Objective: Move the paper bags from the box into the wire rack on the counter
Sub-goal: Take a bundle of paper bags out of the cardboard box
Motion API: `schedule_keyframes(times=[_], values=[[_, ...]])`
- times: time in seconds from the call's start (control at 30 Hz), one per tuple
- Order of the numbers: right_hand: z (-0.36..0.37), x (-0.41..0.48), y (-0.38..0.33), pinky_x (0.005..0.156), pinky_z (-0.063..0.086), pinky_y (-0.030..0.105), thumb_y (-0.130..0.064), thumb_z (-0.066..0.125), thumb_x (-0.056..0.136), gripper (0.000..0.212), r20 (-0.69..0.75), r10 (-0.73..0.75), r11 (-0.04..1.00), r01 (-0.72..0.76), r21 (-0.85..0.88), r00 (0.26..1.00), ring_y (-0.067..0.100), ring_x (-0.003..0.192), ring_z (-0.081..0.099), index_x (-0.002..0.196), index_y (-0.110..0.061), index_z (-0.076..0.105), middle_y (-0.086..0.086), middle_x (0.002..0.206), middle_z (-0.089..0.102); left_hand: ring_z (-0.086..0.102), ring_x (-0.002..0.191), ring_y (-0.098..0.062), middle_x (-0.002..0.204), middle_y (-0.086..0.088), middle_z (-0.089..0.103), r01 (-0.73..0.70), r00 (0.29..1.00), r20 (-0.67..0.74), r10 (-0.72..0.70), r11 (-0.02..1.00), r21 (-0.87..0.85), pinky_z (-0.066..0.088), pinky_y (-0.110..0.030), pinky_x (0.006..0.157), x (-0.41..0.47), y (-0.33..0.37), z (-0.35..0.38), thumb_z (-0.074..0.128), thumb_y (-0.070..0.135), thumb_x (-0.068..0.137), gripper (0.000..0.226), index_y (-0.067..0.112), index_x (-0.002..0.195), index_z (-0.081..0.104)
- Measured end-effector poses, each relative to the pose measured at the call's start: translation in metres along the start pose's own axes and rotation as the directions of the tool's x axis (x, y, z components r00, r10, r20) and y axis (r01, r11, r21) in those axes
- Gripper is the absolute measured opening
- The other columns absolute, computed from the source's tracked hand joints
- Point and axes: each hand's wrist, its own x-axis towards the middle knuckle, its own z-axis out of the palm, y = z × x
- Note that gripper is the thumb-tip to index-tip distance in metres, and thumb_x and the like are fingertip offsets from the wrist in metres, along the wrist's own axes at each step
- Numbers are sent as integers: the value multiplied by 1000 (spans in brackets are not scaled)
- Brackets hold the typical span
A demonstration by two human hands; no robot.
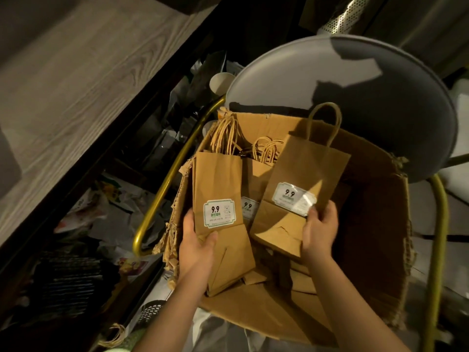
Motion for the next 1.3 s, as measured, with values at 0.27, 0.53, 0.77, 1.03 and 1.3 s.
schedule_keyframes(times=[0.27,0.53,0.77,1.03,1.3], values=[[-17,8,0,82,49,35,-8,50,98,30,257,170,984,-177,7,951,15,99,59,120,-28,54,-8,108,61,50,118,-10,119,22,56,-2,997,73,8,996,-84,38,-47,106,-1,-3,1,62,8,89,72,48,139,28],[14,-18,19,95,51,44,-13,55,96,29,497,189,982,-163,-95,847,20,109,63,124,-18,57,2,119,67,48,105,9,114,32,52,-31,984,167,62,983,-183,40,-32,98,-5,-1,-1,58,7,92,66,57,125,31],[24,-31,23,98,49,52,-16,58,95,42,552,101,984,-165,67,828,24,116,62,136,-19,50,2,125,66,48,104,1,112,35,46,-74,983,157,97,987,-145,44,-31,89,-8,0,-3,48,50,89,52,56,135,25],[31,-42,22,95,53,42,-21,61,94,39,624,33,996,-79,47,781,18,113,63,132,-28,56,2,124,66,51,113,2,118,29,54,-81,973,199,113,983,-164,47,-36,97,-5,-6,-3,73,18,82,75,54,131,30],[26,-19,31,84,55,28,-15,59,95,37,494,208,977,-207,-58,844,17,105,65,131,-21,52,4,119,64,50,111,3,114,37,51,-78,986,141,93,991,-111,43,-42,103,-2,-8,-1,60,17,92,64,55,134,30]])
